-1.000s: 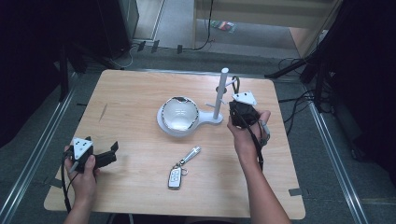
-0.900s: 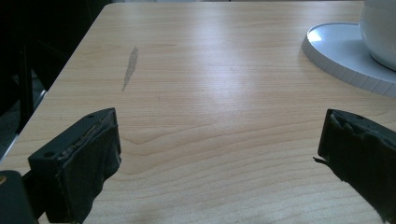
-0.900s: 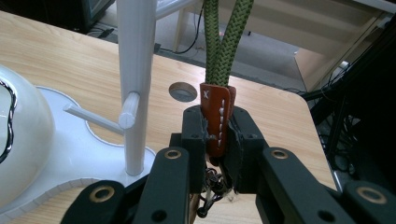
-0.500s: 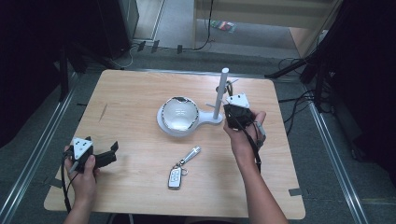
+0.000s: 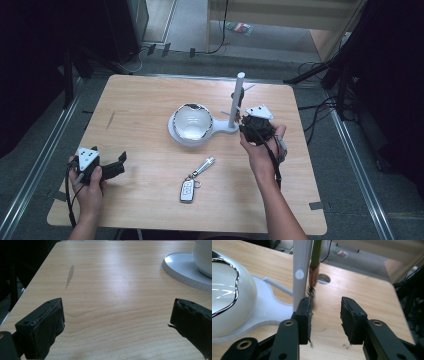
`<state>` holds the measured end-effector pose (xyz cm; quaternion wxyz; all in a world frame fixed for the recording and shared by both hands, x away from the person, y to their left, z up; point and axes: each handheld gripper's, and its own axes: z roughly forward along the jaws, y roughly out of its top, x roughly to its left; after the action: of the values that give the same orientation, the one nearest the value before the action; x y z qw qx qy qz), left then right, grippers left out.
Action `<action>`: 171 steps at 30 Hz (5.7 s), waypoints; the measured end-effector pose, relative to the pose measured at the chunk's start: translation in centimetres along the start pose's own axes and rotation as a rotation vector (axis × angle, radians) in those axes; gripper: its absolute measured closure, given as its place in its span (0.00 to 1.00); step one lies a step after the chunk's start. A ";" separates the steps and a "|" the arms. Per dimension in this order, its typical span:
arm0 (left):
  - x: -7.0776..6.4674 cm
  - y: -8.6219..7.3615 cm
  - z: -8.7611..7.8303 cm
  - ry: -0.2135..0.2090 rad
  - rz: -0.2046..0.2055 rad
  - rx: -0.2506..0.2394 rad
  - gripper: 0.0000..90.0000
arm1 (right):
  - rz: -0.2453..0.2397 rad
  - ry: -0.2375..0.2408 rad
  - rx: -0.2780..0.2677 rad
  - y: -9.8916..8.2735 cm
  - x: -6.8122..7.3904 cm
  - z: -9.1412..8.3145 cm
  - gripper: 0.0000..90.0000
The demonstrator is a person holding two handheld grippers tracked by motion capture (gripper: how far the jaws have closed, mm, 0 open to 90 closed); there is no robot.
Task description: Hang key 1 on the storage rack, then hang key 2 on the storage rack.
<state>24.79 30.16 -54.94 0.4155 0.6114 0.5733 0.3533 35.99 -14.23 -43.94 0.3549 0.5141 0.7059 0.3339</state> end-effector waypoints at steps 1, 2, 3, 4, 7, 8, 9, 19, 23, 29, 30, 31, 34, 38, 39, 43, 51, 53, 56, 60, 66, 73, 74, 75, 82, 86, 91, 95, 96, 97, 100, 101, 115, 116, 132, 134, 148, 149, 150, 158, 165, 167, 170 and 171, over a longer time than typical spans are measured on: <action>0.0 0.0 0.0 -0.001 0.000 0.000 0.00 | 0.010 0.010 0.017 -0.2 -0.1 -0.1 0.65; 0.0 0.0 0.0 0.000 -0.002 -0.001 0.00 | 0.013 0.011 0.028 -0.4 -0.1 -0.2 0.65; 0.0 0.0 0.0 -0.001 -0.003 -0.002 0.00 | 0.016 0.014 0.041 -0.5 -0.1 -0.2 0.64; 0.0 0.0 0.0 0.000 -0.002 -0.001 0.00 | 0.020 0.018 0.051 -0.7 -0.1 -0.3 0.64; 0.0 0.0 0.0 -0.001 0.001 0.001 0.00 | 0.037 0.030 0.079 -0.9 -0.1 -0.4 0.64; 0.0 0.0 0.0 -0.001 0.001 0.001 0.00 | 0.043 0.037 0.098 -1.0 -0.1 -0.4 0.64; 0.0 0.0 0.0 -0.001 0.003 0.002 0.00 | 0.051 0.041 0.112 -1.0 -0.1 -0.5 0.63; 0.0 0.0 0.0 -0.003 -0.001 0.003 0.00 | 0.075 0.086 0.277 -1.8 1.5 -0.8 0.54; 0.0 0.0 0.1 -0.003 -0.002 0.001 0.00 | 0.104 0.110 0.350 -2.2 2.5 -0.9 0.51; 0.0 0.0 0.0 -0.005 -0.001 0.003 0.00 | 0.120 0.134 0.410 -2.7 3.4 -0.8 0.51; 0.0 0.0 0.1 -0.004 0.001 0.004 0.00 | 0.118 0.138 0.414 -2.8 3.4 -0.8 0.51; 0.0 0.0 0.1 -0.004 0.001 0.004 0.00 | 0.120 0.141 0.419 -2.9 3.6 -0.8 0.51; 0.0 0.0 0.1 -0.005 0.002 0.004 0.00 | 0.114 0.141 0.433 -3.1 3.8 -0.7 0.51; 0.0 0.0 0.1 -0.004 0.004 0.004 0.00 | 0.111 0.150 0.449 -3.5 4.1 -0.6 0.51; 0.0 0.0 0.1 -0.004 0.005 0.004 0.00 | 0.112 0.157 0.461 -3.7 4.4 -0.5 0.51; -0.1 0.1 0.1 -0.004 0.005 0.003 0.00 | 0.107 0.170 0.476 -4.1 5.1 -0.5 0.51; -0.3 0.1 0.1 0.004 0.025 0.007 0.00 | 0.104 0.192 0.501 -4.6 6.0 -0.3 0.52; -0.3 0.1 0.1 0.002 0.024 0.005 0.00 | 0.111 0.206 0.514 -4.7 6.5 -0.3 0.53; -0.3 0.1 0.1 0.003 0.025 0.005 0.00 | 0.109 0.220 0.526 -4.8 6.9 -0.3 0.54; -0.2 0.1 0.1 0.003 0.022 0.004 0.00 | 0.106 0.240 0.539 -4.9 7.5 -0.3 0.54; -0.2 0.0 0.1 0.005 0.020 0.003 0.00 | 0.119 0.264 0.562 -4.9 8.4 0.0 0.54; -0.2 0.0 0.1 0.006 0.018 0.002 0.00 | 0.148 0.298 0.597 -5.0 9.2 0.4 0.56; -0.2 0.0 0.1 0.006 0.018 0.002 0.00 | 0.148 0.298 0.597 -5.0 9.2 0.4 0.56; -0.2 0.0 0.1 0.006 0.018 0.002 0.00 | 0.161 0.309 0.607 -5.0 9.4 0.4 0.57; -0.2 0.0 0.1 0.006 0.017 0.002 0.00 | 0.193 0.337 0.633 -5.0 9.9 0.9 0.61; -0.2 0.1 0.1 0.006 0.013 0.003 0.00 | 0.212 0.351 0.644 -5.0 10.1 1.2 0.62; -0.2 0.1 0.1 0.006 0.013 0.003 0.00 | 0.228 0.361 0.656 -5.1 10.5 1.5 0.64; -0.2 0.1 0.1 0.006 0.013 0.003 0.00 | 0.240 0.361 0.652 -5.0 10.6 1.6 0.66; -0.2 0.1 0.1 0.006 0.014 0.003 0.00 | 0.244 0.364 0.648 -5.0 10.7 1.7 0.66; -0.2 0.1 0.1 0.006 0.014 0.003 0.00 | 0.242 0.363 0.647 -5.0 10.7 1.7 0.66; -0.2 0.1 0.1 0.007 0.014 0.003 0.00 | 0.240 0.359 0.643 -4.9 10.8 1.7 0.67; -0.2 0.1 0.1 0.007 0.014 0.003 0.00 | 0.239 0.360 0.641 -4.9 10.9 1.8 0.67; -0.2 0.1 0.1 0.005 0.018 0.007 0.00 | 0.264 0.337 0.651 -4.9 12.0 2.8 0.69; -0.3 0.1 0.1 0.005 0.017 0.006 0.00 | 0.267 0.334 0.654 -4.8 12.0 2.8 0.69; -0.3 0.1 0.2 0.005 0.018 0.009 0.00 | 0.211 0.320 0.615 -4.4 11.8 2.2 1.00; -0.3 0.1 0.2 0.006 0.017 0.009 0.00 | 0.179 0.310 0.615 -4.4 12.1 2.0 1.00; -0.2 0.1 0.2 0.005 0.015 0.008 0.00 | 0.086 0.313 0.629 -4.1 13.1 2.1 1.00; -0.2 0.1 0.2 0.004 0.016 0.009 0.00 | 0.083 0.312 0.631 -4.1 13.1 2.2 1.00; -0.2 0.1 0.2 0.004 0.015 0.009 0.00 | 0.080 0.314 0.628 -4.1 13.1 2.2 1.00; -0.2 0.1 0.2 0.004 0.014 0.008 0.00 | 0.053 0.314 0.639 -4.0 13.4 2.6 1.00; -0.2 0.1 0.2 0.003 0.012 0.007 0.00 | 0.045 0.318 0.648 -4.1 13.6 2.8 0.98; -0.2 0.1 0.2 0.003 0.011 0.006 0.00 | 0.043 0.316 0.651 -4.2 13.6 2.8 0.99; -0.2 0.1 0.2 0.004 0.012 0.007 0.00 | 0.029 0.311 0.647 -4.2 13.7 2.7 1.00; -0.2 0.1 0.2 0.004 0.012 0.007 0.00 | 0.021 0.305 0.646 -4.3 13.8 2.7 1.00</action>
<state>24.97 29.96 -54.93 0.4103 0.6156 0.5716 0.3550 33.13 -1.76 -51.08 0.0612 0.5511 0.8146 0.1701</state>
